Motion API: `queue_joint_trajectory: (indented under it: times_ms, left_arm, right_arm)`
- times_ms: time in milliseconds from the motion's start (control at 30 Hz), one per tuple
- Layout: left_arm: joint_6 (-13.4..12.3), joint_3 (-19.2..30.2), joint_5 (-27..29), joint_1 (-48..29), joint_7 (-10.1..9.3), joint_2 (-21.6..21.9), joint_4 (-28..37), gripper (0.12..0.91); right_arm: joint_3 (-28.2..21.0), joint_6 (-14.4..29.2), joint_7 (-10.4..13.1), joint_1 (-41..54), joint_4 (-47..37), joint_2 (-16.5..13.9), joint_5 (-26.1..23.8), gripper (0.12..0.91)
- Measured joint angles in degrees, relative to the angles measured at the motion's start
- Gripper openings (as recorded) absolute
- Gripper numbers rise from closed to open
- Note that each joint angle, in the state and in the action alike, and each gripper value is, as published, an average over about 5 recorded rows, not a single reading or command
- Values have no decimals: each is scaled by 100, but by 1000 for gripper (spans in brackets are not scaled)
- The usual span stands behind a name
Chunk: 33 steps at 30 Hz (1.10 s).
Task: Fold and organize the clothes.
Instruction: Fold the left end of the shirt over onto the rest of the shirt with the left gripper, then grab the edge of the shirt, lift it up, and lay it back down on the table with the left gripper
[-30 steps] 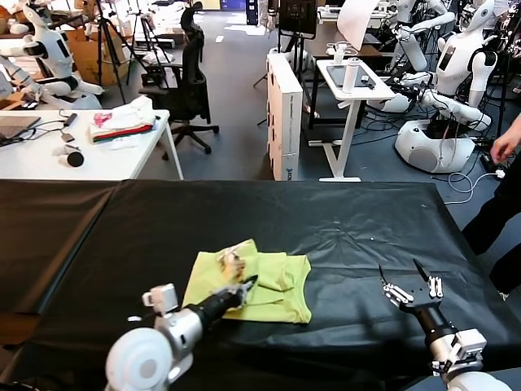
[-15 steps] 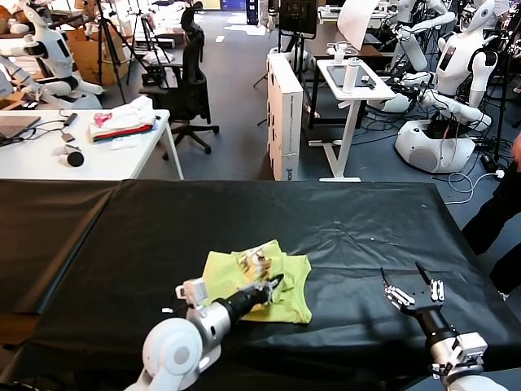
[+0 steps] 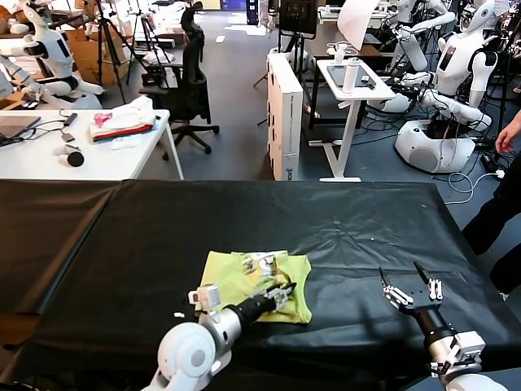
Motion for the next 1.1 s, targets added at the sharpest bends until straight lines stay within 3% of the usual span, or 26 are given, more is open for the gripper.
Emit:
queue_joint_trajectory:
  times_ms: [67, 133, 400, 700, 933, 1100]
  left_arm:
    - [0, -19, -26, 32, 0, -15, -46, 864]
    - [0, -69, -83, 77, 1, -10, -129, 896]
    - [0, -399, -226, 205, 19, 26, -612, 907]
    - [1, -1254, 251, 207, 254, 413, -879, 907]
    - [-112, -1833, 478, 396, 326, 578, -1003, 907]
    - [-212, -2005, 639, 551, 370, 530, -1047, 907]
  right_arm:
    - [-59, -68, -11, 39, 12, -49, -4, 907]
    - [-135, -120, -34, 85, 23, -120, 4, 907]
    - [-594, -411, 105, 333, 131, -576, 128, 907]
    - [-1968, -1001, -13, 1094, 381, -1061, 192, 907]
    - [-3182, -1359, 74, 2298, -64, -900, -225, 907]
    - [-3762, -1479, 69, 2935, -461, -690, -460, 907]
